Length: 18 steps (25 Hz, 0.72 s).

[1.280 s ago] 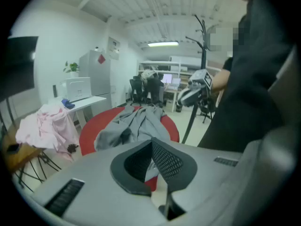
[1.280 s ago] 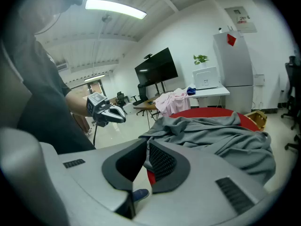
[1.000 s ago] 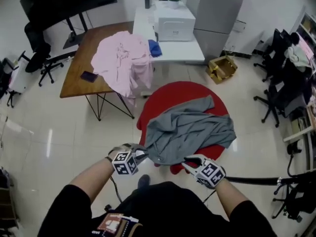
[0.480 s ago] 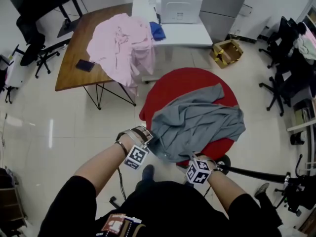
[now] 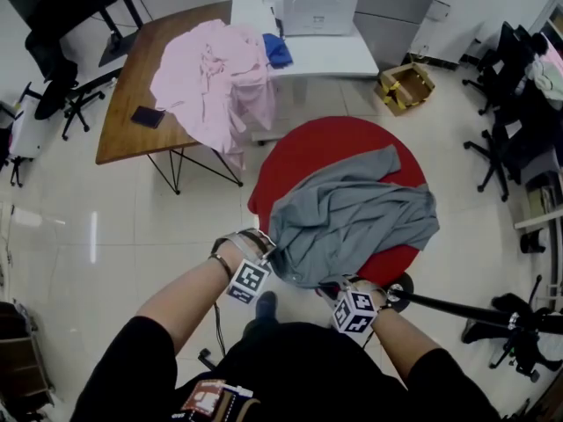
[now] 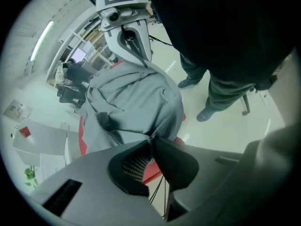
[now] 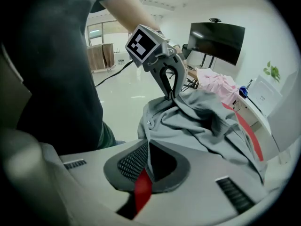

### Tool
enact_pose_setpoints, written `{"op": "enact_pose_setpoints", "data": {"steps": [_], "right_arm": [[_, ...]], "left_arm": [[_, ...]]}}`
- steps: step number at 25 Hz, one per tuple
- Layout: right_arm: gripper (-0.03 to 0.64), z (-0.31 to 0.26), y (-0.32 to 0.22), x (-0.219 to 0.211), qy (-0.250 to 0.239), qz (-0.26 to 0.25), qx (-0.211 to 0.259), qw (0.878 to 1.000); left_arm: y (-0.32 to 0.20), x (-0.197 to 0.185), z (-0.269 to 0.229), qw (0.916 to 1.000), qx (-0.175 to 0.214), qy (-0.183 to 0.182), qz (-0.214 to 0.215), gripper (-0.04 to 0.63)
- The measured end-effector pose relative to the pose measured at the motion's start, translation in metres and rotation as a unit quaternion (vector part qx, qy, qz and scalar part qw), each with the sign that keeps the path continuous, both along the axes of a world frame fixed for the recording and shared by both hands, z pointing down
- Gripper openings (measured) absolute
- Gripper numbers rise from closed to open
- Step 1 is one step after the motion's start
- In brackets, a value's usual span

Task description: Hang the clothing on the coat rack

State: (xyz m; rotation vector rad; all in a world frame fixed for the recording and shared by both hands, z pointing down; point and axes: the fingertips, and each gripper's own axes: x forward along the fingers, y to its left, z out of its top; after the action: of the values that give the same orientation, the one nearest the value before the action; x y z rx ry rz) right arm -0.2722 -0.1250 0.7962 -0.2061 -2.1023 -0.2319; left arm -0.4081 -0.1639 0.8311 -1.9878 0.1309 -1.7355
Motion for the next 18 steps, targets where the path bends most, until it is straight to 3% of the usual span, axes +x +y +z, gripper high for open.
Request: {"op": "enact_pose_setpoints", "data": {"steps": [3,6,9,12,18], "right_arm": [[0.0,-0.031,0.0,0.006,-0.056,0.034,-0.042,0.997],[0.0,-0.078,-0.018,0.028,-0.136,0.109,-0.072,0.982],[0.0,-0.136,-0.048,0.066,-0.226,0.185,-0.086,0.953],[0.0,-0.201,-0.067,0.109,-0.308,0.227,-0.076,0.921],[0.0,-0.324,-0.075,0.198,-0.439,0.263,-0.056,0.858]], "left_arm": [[0.009,0.02,-0.046,0.9945,-0.022,0.09,-0.049,0.02],[0.01,0.038,-0.099,0.9724,-0.027,0.198,-0.12,0.019],[0.007,0.054,-0.153,0.9417,-0.01,0.283,-0.181,0.018],[0.005,0.082,-0.209,0.9159,0.002,0.343,-0.208,0.017],[-0.001,0.179,-0.323,0.8841,0.022,0.432,-0.177,0.015]]}}
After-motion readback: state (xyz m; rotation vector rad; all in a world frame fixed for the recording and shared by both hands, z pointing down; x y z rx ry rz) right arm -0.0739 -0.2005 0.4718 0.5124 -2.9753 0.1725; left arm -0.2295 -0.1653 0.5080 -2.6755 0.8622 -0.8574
